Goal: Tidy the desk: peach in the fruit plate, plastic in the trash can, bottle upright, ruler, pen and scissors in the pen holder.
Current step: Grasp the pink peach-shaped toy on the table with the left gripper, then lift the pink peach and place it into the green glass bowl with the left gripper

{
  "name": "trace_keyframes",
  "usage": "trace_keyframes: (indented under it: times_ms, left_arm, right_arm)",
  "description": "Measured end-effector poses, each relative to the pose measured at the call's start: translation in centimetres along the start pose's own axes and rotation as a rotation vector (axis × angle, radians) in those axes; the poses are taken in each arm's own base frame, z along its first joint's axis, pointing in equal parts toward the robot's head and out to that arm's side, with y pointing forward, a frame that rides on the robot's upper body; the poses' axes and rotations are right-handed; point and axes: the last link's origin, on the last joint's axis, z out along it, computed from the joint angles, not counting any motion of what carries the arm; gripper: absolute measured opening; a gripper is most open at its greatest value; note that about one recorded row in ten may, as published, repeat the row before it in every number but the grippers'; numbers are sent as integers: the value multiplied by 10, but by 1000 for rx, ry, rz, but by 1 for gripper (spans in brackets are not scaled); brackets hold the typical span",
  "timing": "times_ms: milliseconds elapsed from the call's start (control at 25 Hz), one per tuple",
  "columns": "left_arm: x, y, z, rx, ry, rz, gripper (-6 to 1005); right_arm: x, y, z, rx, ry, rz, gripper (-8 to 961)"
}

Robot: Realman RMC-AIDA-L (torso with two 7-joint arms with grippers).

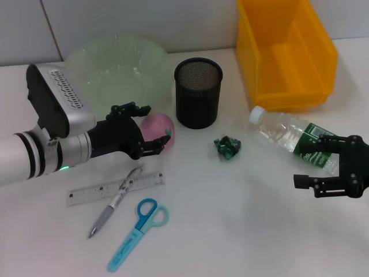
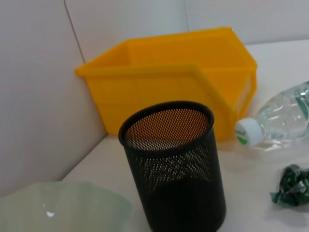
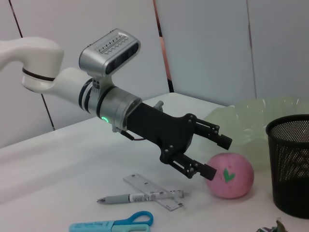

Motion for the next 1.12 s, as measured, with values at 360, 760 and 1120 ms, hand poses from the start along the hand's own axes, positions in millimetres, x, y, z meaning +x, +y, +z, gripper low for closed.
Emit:
trace_keyframes:
  times_ms: [360,760,1120]
  left_arm:
    - [-4,5,6,-15,-36,20,756]
    - [-7,2,10,17,-82,48,606]
    - [1,2,8,15,-48,51,320]
  right_arm:
    - [0,0,1,-4,0,0,822]
    - [-1,1,4,-13,0,-3,821]
    - [-2,1,5,-13,-1,-4,821]
